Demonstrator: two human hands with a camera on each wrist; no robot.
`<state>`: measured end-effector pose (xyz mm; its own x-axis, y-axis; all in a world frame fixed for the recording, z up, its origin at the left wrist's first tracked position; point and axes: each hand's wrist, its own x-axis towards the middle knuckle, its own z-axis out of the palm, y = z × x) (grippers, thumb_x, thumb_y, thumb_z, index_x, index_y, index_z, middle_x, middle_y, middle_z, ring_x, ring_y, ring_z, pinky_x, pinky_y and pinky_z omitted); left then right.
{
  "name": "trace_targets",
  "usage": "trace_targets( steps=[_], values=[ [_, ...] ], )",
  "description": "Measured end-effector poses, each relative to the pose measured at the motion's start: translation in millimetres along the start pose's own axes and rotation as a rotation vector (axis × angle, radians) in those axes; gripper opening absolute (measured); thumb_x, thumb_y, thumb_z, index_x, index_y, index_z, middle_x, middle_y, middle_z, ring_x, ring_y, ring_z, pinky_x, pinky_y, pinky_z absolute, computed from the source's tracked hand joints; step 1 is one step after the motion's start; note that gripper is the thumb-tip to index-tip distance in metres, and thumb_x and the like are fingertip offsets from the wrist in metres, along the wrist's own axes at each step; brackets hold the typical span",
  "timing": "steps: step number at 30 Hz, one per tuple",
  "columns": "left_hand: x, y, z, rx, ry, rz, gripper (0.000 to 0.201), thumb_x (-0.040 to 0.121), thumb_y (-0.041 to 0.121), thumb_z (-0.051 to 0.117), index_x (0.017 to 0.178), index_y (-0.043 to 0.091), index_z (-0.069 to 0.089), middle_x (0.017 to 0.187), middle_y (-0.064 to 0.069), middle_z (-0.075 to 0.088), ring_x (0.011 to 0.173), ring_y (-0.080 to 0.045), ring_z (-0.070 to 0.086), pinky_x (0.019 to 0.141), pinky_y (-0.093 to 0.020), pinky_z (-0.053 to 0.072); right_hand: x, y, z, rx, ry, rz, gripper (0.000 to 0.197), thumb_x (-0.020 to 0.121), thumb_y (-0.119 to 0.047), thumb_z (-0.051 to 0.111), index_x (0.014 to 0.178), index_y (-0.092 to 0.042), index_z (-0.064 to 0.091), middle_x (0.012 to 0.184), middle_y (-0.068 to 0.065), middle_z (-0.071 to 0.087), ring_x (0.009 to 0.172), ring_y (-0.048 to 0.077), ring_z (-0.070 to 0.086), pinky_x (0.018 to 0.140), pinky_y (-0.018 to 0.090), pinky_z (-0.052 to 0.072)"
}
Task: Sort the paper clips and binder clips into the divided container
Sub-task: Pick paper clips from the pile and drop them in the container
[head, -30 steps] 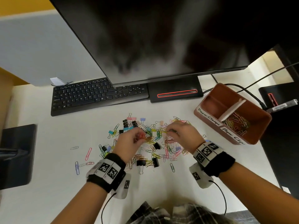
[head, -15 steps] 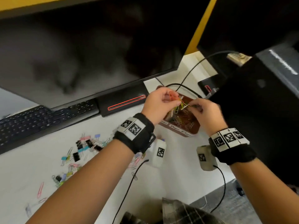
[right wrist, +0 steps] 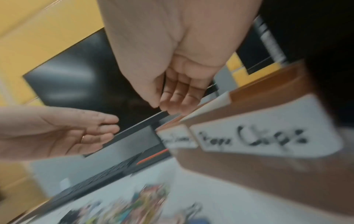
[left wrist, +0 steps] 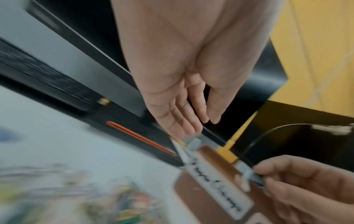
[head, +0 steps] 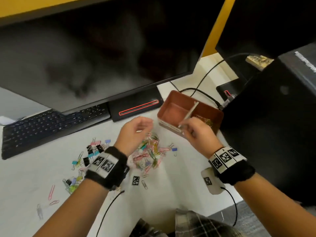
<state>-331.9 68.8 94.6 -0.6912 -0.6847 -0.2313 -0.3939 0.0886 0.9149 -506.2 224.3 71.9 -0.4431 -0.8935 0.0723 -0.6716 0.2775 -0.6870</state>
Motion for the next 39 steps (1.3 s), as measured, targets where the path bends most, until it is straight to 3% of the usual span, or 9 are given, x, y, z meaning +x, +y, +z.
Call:
trace_targets(
  steps=[3, 5, 9, 16, 21, 28, 31, 35, 39],
  values=[
    [-39.1, -47.7, -47.0, 0.072, 0.17, -0.122, 0.013, 0.084, 0.01, 0.064, 0.093, 0.02, 0.066, 0.09, 0.007, 0.068, 0.083, -0.008, 0.063, 0.074, -0.011, 0.048, 1.4, -15.2, 38.3, -0.002, -0.3, -0.041, 0.025, 0.084, -0.017, 0.063, 0.109, -0.022, 0.061, 0.096, -0.004, 0.06, 0.077, 0.007, 0.057, 0.076, 0.021, 0.048],
    [-62.4, -75.4, -63.9, 0.132, 0.214, -0.199, 0.014, 0.084, 0.007, 0.064, 0.09, 0.02, 0.064, 0.087, 0.008, 0.066, 0.079, -0.005, 0.06, 0.068, -0.006, 0.045, 0.8, -22.5, 63.1, -0.082, -0.475, -0.048, 0.031, 0.084, -0.023, 0.063, 0.115, -0.025, 0.058, 0.112, 0.0, 0.06, 0.096, 0.017, 0.06, 0.085, 0.031, 0.05],
    [-89.6, -125.3, -73.9, 0.348, 0.152, -0.325, 0.021, 0.083, 0.004, 0.063, 0.1, 0.017, 0.063, 0.101, 0.0, 0.061, 0.084, -0.012, 0.058, 0.079, -0.022, 0.045, -5.1, -32.3, 100.8, -0.214, -0.655, -0.063, 0.044, 0.084, -0.027, 0.063, 0.126, -0.023, 0.053, 0.14, 0.0, 0.047, 0.128, 0.02, 0.045, 0.103, 0.03, 0.038],
    [-89.6, -148.6, -69.6, 0.557, 0.051, -0.178, 0.044, 0.082, 0.013, 0.065, 0.124, 0.018, 0.054, 0.124, 0.0, 0.05, 0.114, -0.015, 0.048, 0.096, -0.016, 0.029, -3.0, -44.4, 144.0, -0.274, -0.586, -0.063, 0.044, 0.082, -0.021, 0.062, 0.125, -0.017, 0.053, 0.126, 0.006, 0.053, 0.116, 0.026, 0.051, 0.095, 0.04, 0.047],
    [-73.5, -151.0, -63.0, 0.579, -0.061, -0.104, 0.053, 0.072, 0.023, 0.076, 0.122, 0.02, 0.057, 0.116, 0.001, 0.049, 0.104, -0.008, 0.041, 0.095, -0.018, 0.034, 11.6, -49.7, 152.7, -0.265, -0.571, 0.02, 0.024, 0.089, -0.017, 0.056, 0.112, -0.01, 0.062, 0.113, 0.009, 0.059, 0.106, 0.027, 0.054, 0.087, 0.035, 0.046],
    [-64.1, -160.2, -59.8, 0.583, -0.025, -0.024, 0.016, 0.081, 0.019, 0.068, 0.096, 0.015, 0.067, 0.098, 0.002, 0.059, 0.092, -0.012, 0.05, 0.088, -0.025, 0.045, 12.7, -52.2, 147.6, -0.277, -0.56, 0.055, 0.015, 0.089, -0.021, 0.057, 0.095, -0.011, 0.066, 0.098, 0.005, 0.063, 0.089, 0.02, 0.058, 0.074, 0.025, 0.042],
    [-63.1, -162.8, -61.4, 0.568, -0.005, -0.011, 0.013, 0.082, 0.014, 0.066, 0.095, 0.013, 0.068, 0.096, -0.001, 0.063, 0.093, -0.017, 0.055, 0.084, -0.023, 0.042, 17.1, -52.5, 137.8, -0.224, -0.538, 0.101, 0.012, 0.088, -0.018, 0.057, 0.092, -0.011, 0.066, 0.101, 0.005, 0.061, 0.082, 0.014, 0.052, 0.079, 0.025, 0.046],
    [-59.7, -162.7, -62.5, 0.578, 0.001, -0.025, 0.014, 0.084, 0.014, 0.063, 0.098, 0.013, 0.066, 0.097, -0.001, 0.064, 0.093, -0.017, 0.055, 0.084, -0.024, 0.043, 32.2, -48.4, 119.8, -0.22, -0.458, 0.133, 0.014, 0.089, -0.018, 0.054, 0.088, -0.009, 0.065, 0.101, 0.01, 0.059, 0.089, 0.024, 0.057, 0.083, 0.039, 0.05],
    [-58.0, -161.4, -62.1, 0.592, -0.018, -0.068, 0.017, 0.086, 0.014, 0.061, 0.103, 0.011, 0.064, 0.099, -0.003, 0.062, 0.094, -0.018, 0.055, 0.083, -0.023, 0.042, 48.9, -46.4, 110.3, -0.208, -0.354, 0.129, 0.006, 0.085, -0.009, 0.059, 0.08, -0.008, 0.063, 0.107, 0.009, 0.062, 0.102, 0.024, 0.058, 0.09, 0.027, 0.043]
  ],
)
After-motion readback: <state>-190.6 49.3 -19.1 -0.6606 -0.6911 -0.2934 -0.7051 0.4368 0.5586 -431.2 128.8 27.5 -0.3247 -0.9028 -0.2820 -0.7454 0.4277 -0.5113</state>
